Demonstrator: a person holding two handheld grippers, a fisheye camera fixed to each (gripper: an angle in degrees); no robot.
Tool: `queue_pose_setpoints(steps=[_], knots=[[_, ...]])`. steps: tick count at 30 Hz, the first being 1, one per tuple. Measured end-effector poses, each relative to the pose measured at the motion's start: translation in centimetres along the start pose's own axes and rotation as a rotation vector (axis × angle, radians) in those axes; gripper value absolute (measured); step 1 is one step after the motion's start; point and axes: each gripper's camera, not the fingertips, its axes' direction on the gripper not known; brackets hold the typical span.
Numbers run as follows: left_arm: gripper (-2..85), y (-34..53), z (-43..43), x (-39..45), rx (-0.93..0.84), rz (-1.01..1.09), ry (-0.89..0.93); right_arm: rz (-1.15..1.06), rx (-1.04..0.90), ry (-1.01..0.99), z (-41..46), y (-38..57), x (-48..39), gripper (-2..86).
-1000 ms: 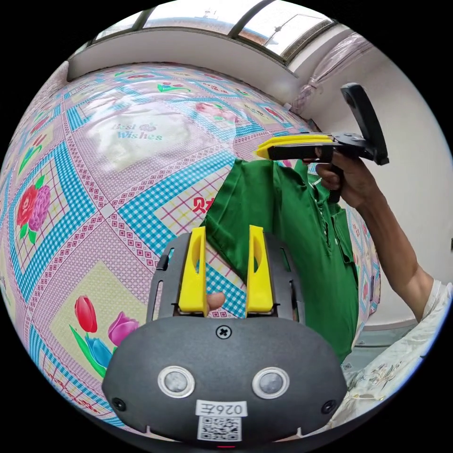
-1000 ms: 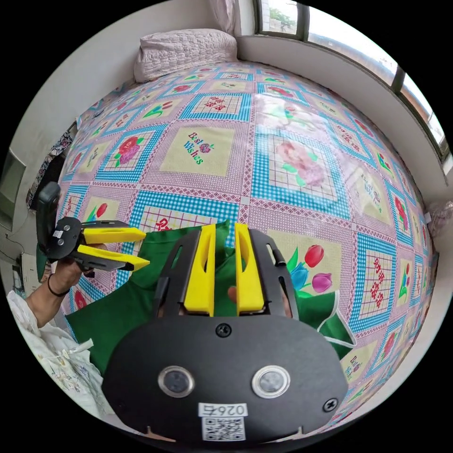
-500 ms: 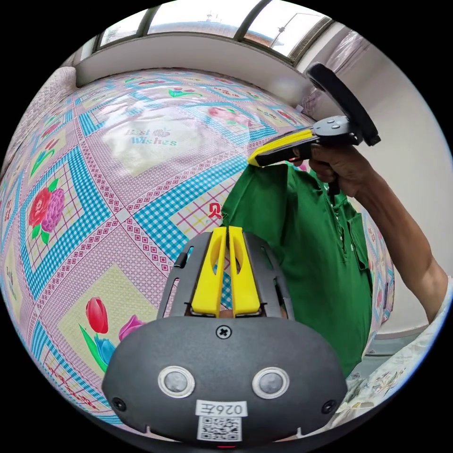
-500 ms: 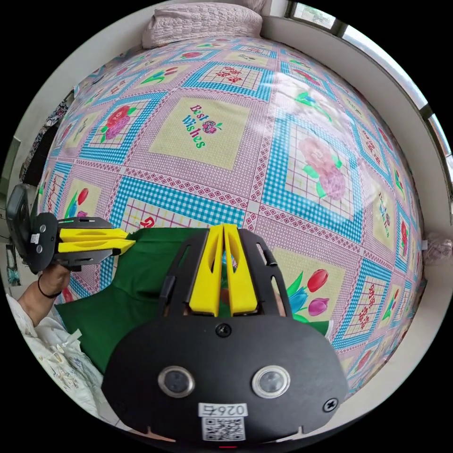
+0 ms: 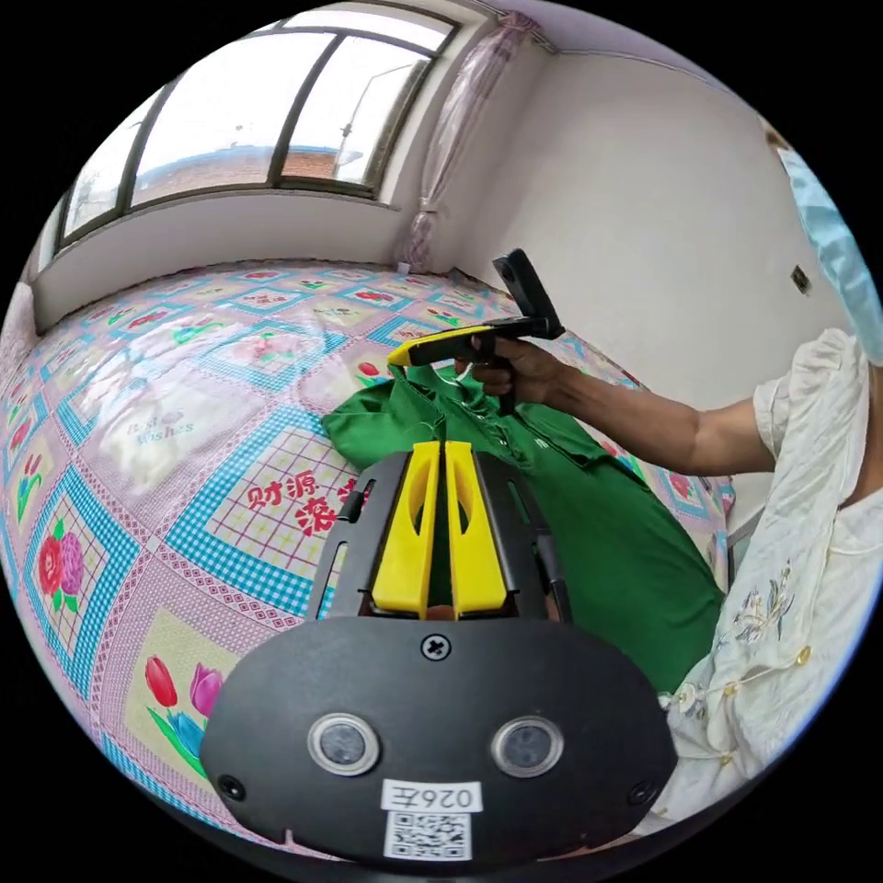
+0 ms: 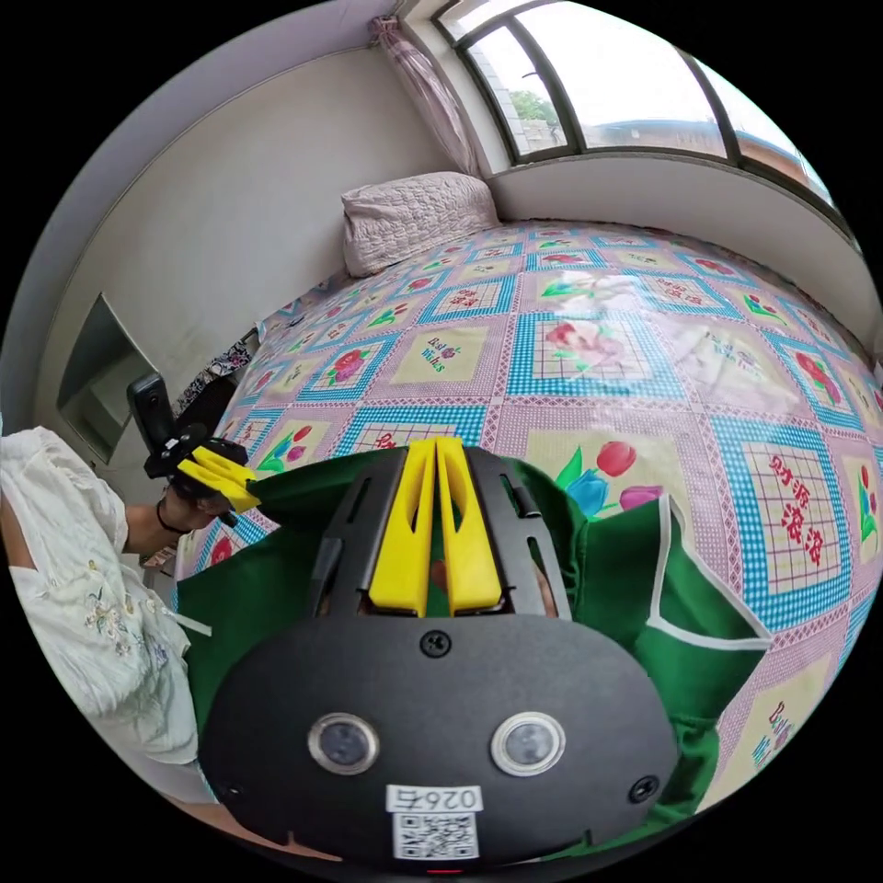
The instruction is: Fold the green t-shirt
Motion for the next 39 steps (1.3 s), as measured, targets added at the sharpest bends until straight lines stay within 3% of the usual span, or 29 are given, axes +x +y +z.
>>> queue_pose_setpoints(steps=[8, 14, 19, 26, 32, 39], knots=[[-0.7, 0.2, 5.3, 2.9, -0.217, 0.169, -0.057, 0.072, -0.103, 0.074, -0.5, 6.8, 2.0, -1.3], [-0.9, -0.3, 3.1, -0.8, -0.186, 0.108, 0.077, 0.044, -0.219, 0.192, 0.7, 7.3, 2.1, -1.3], [-1.0, 0.3, 0.6, -5.4, -0.121, 0.012, 0.303, 0.026, -0.263, 0.234, 1.2, 7.8, 2.1, -0.6], [-1.0, -1.1, 0.8, -12.4, -0.079, -0.157, 0.246, 0.056, -0.198, 0.326, -2.3, 8.1, 0.7, 2.6], [-1.0, -4.8, 5.8, -16.7, -0.109, -0.229, 0.370, -0.123, -0.167, 0.061, -0.8, 4.9, -4.4, 3.4], [-1.0, -10.2, 15.6, -18.9, -0.351, -0.185, 0.280, -0.169, -0.362, -0.113, 7.2, 2.8, -6.1, 2.6]])
